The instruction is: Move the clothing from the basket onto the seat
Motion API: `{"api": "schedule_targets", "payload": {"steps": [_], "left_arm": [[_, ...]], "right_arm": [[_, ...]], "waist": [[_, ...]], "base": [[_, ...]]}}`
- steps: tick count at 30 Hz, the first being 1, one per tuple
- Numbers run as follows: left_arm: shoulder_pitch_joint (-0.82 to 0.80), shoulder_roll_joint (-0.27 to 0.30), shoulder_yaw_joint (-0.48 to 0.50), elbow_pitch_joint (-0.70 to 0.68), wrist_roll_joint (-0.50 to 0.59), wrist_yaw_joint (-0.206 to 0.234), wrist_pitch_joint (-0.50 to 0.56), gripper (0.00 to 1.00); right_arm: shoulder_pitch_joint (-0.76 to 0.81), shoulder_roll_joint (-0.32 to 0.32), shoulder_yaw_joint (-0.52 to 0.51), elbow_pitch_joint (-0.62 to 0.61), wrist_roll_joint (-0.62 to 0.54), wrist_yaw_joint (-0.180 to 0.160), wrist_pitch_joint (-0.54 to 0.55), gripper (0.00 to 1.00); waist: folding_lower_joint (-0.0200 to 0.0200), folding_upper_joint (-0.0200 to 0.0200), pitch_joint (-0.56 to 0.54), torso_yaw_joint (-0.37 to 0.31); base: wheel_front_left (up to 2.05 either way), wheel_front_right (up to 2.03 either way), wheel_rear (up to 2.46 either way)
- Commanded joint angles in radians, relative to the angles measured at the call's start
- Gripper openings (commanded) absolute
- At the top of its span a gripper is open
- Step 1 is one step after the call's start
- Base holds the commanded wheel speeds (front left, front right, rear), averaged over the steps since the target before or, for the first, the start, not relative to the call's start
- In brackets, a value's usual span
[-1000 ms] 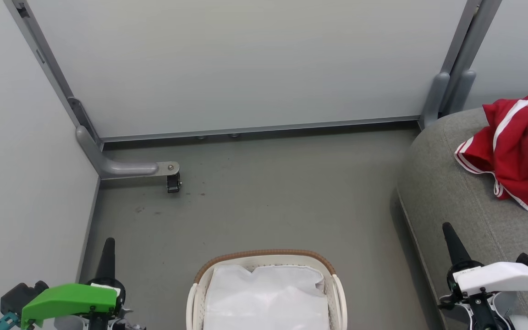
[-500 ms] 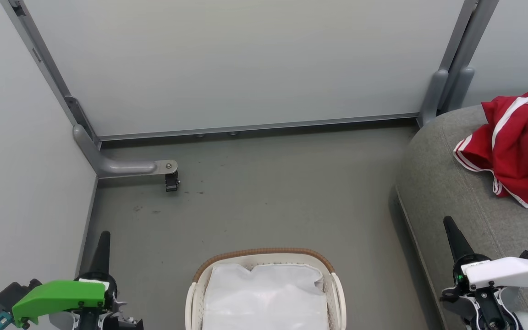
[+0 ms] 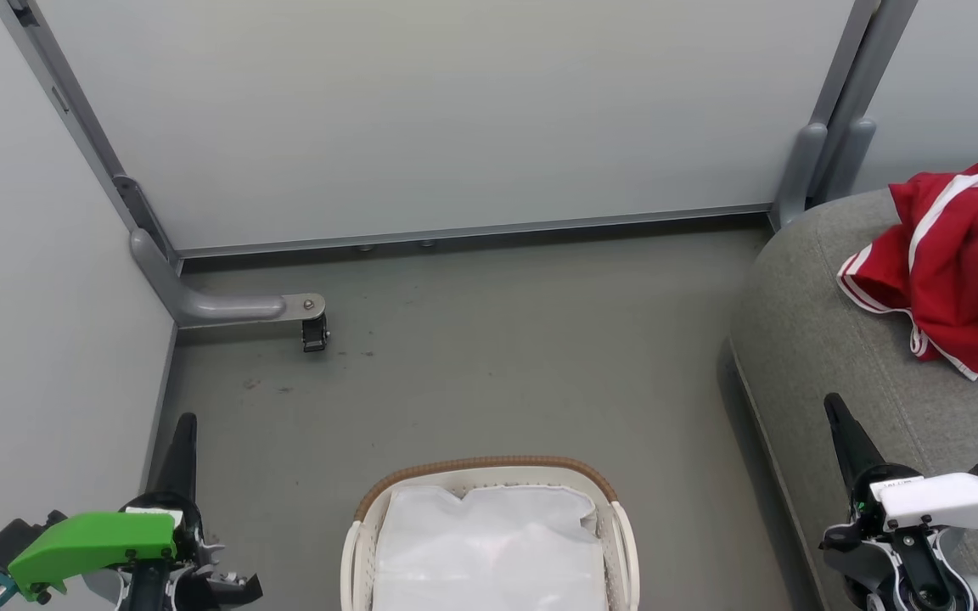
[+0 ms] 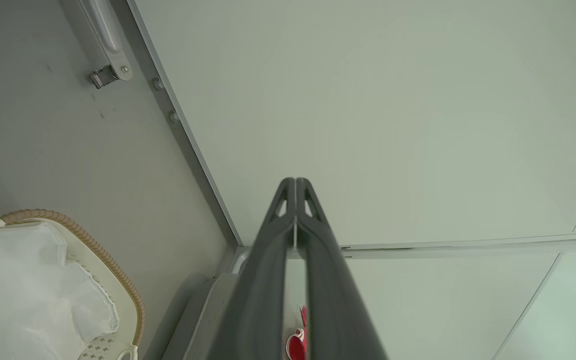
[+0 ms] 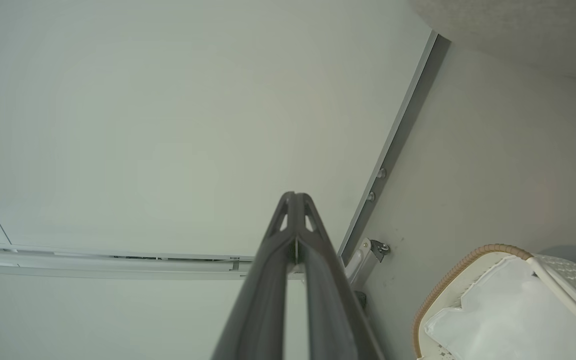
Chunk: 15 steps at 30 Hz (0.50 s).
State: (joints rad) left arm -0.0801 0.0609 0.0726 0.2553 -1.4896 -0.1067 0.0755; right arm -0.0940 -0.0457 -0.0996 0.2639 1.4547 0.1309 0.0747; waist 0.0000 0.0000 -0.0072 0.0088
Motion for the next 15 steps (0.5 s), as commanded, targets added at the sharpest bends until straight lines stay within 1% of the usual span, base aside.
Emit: {"api": "schedule_targets", "payload": {"steps": [1,15], "left_arm": [[-0.022,0.0,0.01,-0.008,-0.017,-0.009,0.006,0.0],[-0.033,-0.008,0.037,-0.01,-0.096,-0.022,0.031,0.0]], "right_arm": [[-0.016,-0.006,-0.005,-0.009,0.023,0.0,0.007,0.0],[-0.019,-0.007,-0.013,-0.019,0.122,0.0,0.032,0.0]], "waist": [[0.0,0.0,0.001,-0.001],[0.0,0.0,0.007,-0.006]], "base": [[0.0,0.0,0.0],[0.0,0.0,0.0]]}}
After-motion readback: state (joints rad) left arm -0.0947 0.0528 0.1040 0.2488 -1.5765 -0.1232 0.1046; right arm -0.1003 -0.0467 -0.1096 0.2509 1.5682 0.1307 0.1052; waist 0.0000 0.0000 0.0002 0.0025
